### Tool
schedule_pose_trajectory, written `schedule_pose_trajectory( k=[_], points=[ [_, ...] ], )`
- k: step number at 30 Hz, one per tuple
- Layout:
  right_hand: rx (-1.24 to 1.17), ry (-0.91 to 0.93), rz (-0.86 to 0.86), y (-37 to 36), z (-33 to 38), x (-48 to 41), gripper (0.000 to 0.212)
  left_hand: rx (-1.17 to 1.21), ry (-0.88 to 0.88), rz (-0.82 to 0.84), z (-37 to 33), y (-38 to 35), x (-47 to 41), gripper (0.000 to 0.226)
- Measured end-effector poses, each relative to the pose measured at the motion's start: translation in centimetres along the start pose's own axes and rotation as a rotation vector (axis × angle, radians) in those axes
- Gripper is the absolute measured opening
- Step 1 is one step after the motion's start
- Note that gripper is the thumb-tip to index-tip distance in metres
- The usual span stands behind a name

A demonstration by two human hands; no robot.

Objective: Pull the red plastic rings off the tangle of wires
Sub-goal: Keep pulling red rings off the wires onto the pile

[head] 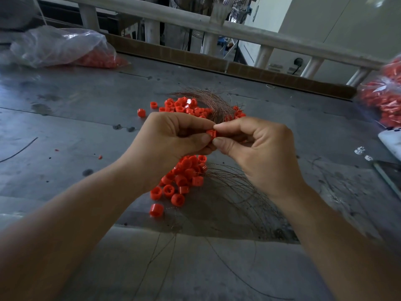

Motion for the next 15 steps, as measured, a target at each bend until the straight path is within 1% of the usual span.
schedule_pose_trajectory(
  k=[4,9,15],
  points=[
    [-0.018,-0.005,-0.003,0.05,-0.11,0.05,0.023,-0.030,-0.008,0.005,-0.04,0.00,-0.01,0.023],
    [-0.056,0.001,-0.003,-0.12,-0.10,0.09,0.028,-0.015,0.011,-0.001,0.12,0.11,-0.05,0.023],
    [-0.005,0.026,-0.009,-0.13,0.06,0.27,0.027,-0.011,0.023,0.008,0.03,0.00,0.13,0.019]
  ],
)
Point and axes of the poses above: each hand's wrist, its own x-axis away from the middle knuckle, its own y-axis out of the back of the hand, z = x × y, the point moved 8 cm from there along -x, towards the middle knuckle, and after that the axes turned 1 degree about x, right-handed, at the moved point
